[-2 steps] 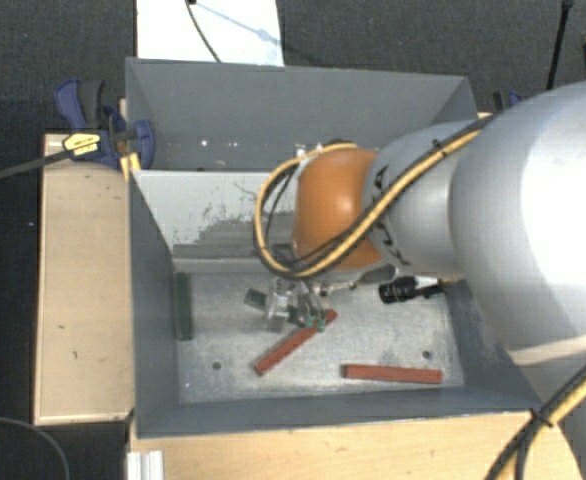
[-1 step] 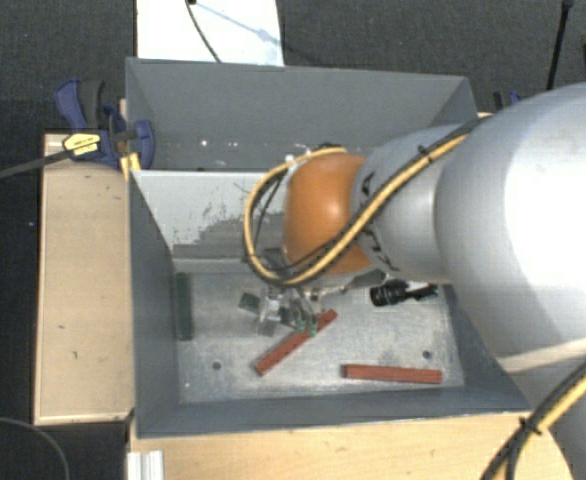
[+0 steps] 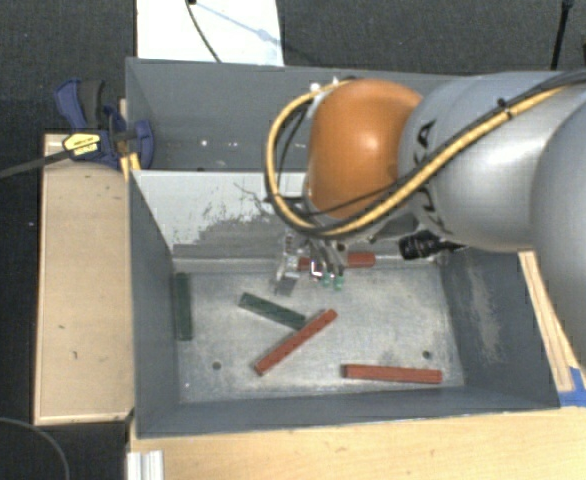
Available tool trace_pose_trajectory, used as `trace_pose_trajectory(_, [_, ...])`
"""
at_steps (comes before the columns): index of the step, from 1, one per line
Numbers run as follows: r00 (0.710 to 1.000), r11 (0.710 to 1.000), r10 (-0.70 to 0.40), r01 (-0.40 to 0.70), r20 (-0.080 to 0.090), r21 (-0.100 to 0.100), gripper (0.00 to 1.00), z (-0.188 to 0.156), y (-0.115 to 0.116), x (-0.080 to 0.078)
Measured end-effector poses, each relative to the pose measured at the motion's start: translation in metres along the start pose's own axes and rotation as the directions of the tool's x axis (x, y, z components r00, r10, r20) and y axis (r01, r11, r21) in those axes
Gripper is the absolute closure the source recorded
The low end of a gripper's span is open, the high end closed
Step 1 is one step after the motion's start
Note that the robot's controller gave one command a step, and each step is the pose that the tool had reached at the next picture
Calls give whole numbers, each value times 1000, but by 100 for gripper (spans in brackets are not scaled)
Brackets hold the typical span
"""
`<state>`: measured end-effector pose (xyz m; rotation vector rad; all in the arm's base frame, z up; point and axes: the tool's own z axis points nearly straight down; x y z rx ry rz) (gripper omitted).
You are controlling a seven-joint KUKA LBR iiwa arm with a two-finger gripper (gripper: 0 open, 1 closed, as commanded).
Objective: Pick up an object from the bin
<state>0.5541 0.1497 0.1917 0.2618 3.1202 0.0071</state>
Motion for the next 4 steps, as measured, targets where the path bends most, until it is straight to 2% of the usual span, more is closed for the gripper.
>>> trace_pose_trajectory(1, [1000, 1000, -1, 1, -8, 4, 0, 5, -1, 2])
trace_pose_trajectory(2, [999, 999, -41, 42, -14, 7, 0, 126, -17, -22])
trace_pose_trajectory(3, [999, 999, -42, 42, -8, 4, 100, 121, -15, -23])
trace_pose_trajectory(4, [999, 999, -53, 53, 0, 1, 100, -56, -21, -5])
